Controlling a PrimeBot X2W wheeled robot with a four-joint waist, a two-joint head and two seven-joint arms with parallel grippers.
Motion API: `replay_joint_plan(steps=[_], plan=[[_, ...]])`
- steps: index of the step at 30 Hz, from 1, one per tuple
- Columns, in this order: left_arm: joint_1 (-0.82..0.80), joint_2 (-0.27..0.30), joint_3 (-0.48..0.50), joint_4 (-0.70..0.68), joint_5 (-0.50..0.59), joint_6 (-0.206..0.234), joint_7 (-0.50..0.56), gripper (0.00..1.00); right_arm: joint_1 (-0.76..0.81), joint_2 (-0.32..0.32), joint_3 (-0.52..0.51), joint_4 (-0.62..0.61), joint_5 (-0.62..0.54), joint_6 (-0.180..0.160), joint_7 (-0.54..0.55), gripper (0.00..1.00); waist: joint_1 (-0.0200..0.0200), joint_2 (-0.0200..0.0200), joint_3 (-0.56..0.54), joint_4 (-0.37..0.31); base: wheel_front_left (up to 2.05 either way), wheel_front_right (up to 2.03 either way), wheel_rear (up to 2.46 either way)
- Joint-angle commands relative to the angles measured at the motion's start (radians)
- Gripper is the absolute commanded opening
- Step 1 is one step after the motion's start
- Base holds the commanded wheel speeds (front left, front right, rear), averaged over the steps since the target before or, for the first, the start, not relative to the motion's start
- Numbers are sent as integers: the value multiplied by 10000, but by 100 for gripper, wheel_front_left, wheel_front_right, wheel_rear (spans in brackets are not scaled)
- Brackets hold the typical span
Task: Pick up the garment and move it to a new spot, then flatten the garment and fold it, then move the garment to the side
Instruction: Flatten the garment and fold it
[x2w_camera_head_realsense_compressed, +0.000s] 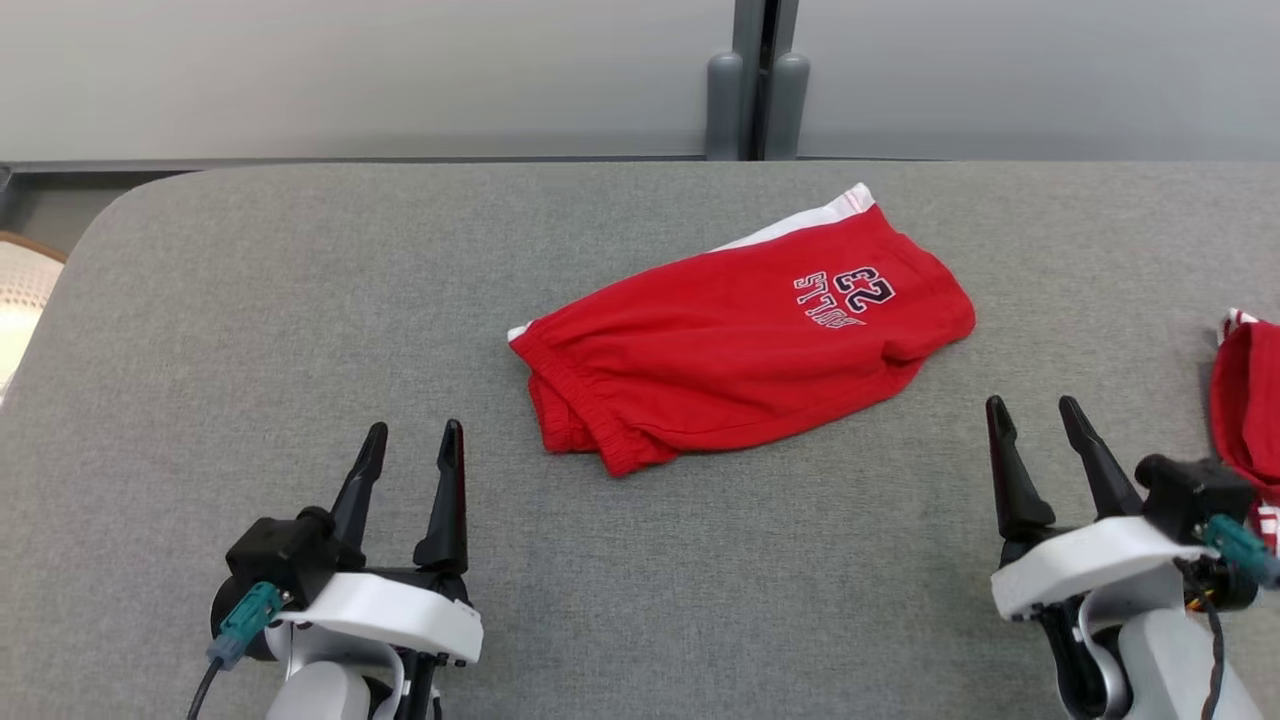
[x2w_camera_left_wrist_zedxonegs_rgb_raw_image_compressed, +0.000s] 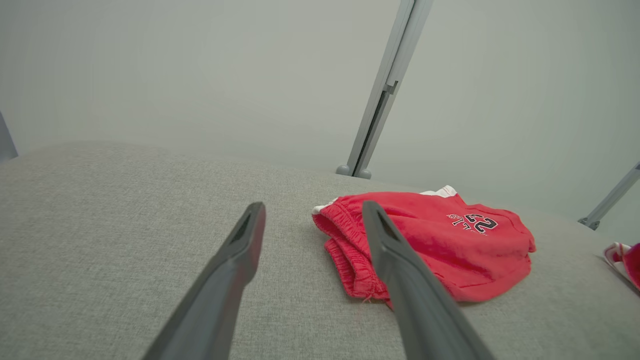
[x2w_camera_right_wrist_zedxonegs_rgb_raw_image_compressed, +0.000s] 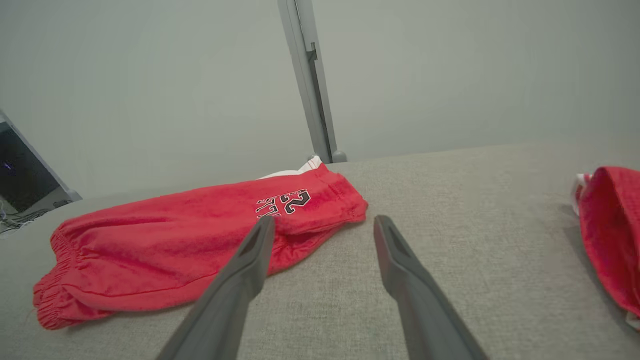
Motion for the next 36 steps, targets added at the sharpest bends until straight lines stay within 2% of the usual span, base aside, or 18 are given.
replay_joint_plan(steps=[1,9,14,24,30,35,36], plan=[[-171,34,-20,-66,102,40,-44,100,-190,-12,-54,32,181,-19,105,100,0,0,226,222,0,0,0],[-555,34,-640,-206,-4,192,-44,100,-1557,325,-1201,720,2073,-12,1748,100,0,0,1102,1120,0,0,0],[-714,31,-1015,-340,-207,291,-44,100,-2333,359,-2253,1412,2378,-12,2512,100,0,0,1518,1639,0,0,0],[-937,27,-1592,-433,-545,457,-44,100,-3529,587,-4205,3133,1596,-9,3888,100,0,0,1866,2245,0,0,0],[-1131,33,-1797,-514,-692,531,-44,100,-4278,627,-4728,3764,833,-9,4549,100,0,0,2077,2537,0,0,0],[-1274,30,-1917,-470,-756,546,-44,100,-4952,497,-5036,4210,106,-10,4693,100,0,0,2215,2679,0,0,0],[-1276,30,-1931,-474,-771,550,-44,100,-5067,460,-5051,4298,-48,-10,4691,93,0,0,2236,2695,0,0,0]])
